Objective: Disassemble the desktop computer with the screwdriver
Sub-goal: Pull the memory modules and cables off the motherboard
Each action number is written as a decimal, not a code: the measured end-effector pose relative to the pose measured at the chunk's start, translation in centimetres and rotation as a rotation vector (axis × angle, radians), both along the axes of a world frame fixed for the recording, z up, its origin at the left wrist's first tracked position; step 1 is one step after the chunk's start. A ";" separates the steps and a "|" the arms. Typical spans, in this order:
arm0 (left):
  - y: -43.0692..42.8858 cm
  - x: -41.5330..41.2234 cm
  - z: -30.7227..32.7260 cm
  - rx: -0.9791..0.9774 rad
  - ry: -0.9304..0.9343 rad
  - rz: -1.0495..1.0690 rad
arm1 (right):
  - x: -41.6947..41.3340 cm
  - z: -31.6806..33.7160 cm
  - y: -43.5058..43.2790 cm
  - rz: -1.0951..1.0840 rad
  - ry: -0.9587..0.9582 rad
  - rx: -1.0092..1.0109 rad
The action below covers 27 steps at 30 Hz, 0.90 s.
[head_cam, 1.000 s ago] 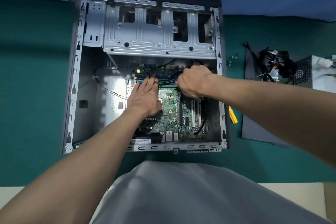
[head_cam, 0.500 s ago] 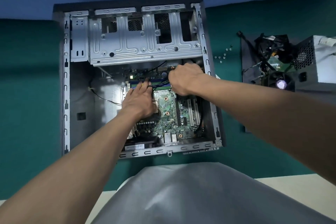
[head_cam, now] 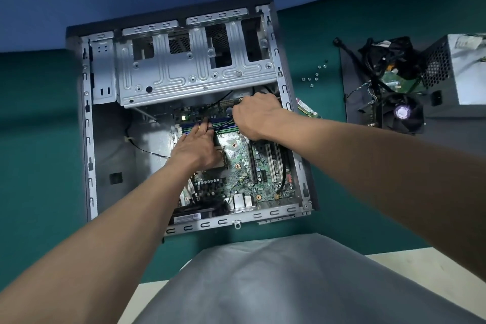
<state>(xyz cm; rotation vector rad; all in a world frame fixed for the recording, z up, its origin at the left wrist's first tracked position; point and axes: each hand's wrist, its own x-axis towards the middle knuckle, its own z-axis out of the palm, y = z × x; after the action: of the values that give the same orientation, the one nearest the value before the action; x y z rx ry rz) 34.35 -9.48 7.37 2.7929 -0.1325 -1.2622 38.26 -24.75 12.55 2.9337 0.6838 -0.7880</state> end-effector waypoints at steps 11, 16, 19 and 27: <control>0.0 -0.1 0.0 -0.024 -0.001 0.030 | 0.2 0.2 0.1 -0.066 0.081 0.029; 0.1 -0.3 -0.1 -0.034 -0.010 0.053 | 0.2 0.5 0.1 -0.058 0.096 0.006; 0.1 -0.4 -0.1 -0.042 -0.008 0.065 | 0.6 0.5 0.1 -0.071 0.099 0.064; 0.3 -0.9 0.0 -0.066 -0.042 0.084 | 0.9 0.5 0.2 0.023 0.162 -0.106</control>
<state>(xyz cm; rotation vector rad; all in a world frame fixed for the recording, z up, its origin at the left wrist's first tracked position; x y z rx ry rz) 33.47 -9.19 7.37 2.7393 -0.0572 -1.1591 39.11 -24.53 13.01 2.7852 0.6612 -1.0349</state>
